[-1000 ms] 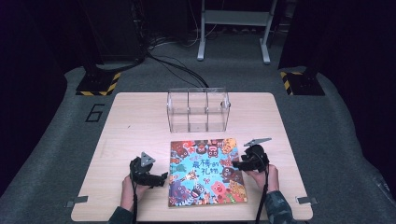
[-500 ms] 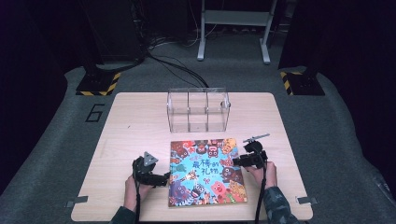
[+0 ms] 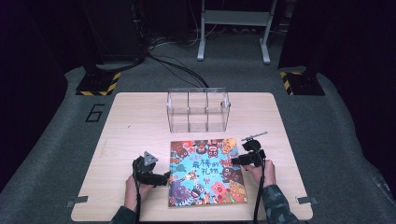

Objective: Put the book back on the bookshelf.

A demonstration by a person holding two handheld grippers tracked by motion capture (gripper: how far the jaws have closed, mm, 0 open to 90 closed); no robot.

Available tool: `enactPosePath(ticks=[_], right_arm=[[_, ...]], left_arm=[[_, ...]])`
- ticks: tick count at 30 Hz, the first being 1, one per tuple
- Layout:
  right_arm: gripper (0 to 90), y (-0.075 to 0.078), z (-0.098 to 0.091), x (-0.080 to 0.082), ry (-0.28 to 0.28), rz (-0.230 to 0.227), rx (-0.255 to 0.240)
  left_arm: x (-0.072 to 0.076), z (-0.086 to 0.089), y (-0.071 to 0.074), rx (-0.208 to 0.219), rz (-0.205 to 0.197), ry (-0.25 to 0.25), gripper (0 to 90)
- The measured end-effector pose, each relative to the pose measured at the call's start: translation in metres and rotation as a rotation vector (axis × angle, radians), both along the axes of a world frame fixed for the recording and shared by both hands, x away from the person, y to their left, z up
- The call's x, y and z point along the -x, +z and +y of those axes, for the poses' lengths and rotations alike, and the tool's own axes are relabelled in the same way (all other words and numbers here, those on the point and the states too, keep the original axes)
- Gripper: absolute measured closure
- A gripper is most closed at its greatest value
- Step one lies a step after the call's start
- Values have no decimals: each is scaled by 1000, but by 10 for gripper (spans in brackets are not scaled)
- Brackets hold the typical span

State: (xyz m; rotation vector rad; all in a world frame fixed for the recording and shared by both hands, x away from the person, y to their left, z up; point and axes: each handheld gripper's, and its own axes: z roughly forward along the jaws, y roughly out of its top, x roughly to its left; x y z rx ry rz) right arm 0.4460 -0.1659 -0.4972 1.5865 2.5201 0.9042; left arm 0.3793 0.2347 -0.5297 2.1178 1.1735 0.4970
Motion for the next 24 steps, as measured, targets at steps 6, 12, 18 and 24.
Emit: enactPosePath(ticks=[6, 12, 18, 24], right_arm=[[543, 0, -7, 2, -15, 18, -66], [568, 5, -3, 3, 15, -21, -34], [557, 1, -2, -1, 3, 1, -1], [534, 2, 2, -3, -8, 34, 25]], left_arm=[[0, 0, 0, -1, 0, 0, 0], [0, 0, 0, -2, -1, 0, 0], [0, 0, 0, -1, 0, 0, 0], [0, 0, 0, -1, 0, 0, 0]])
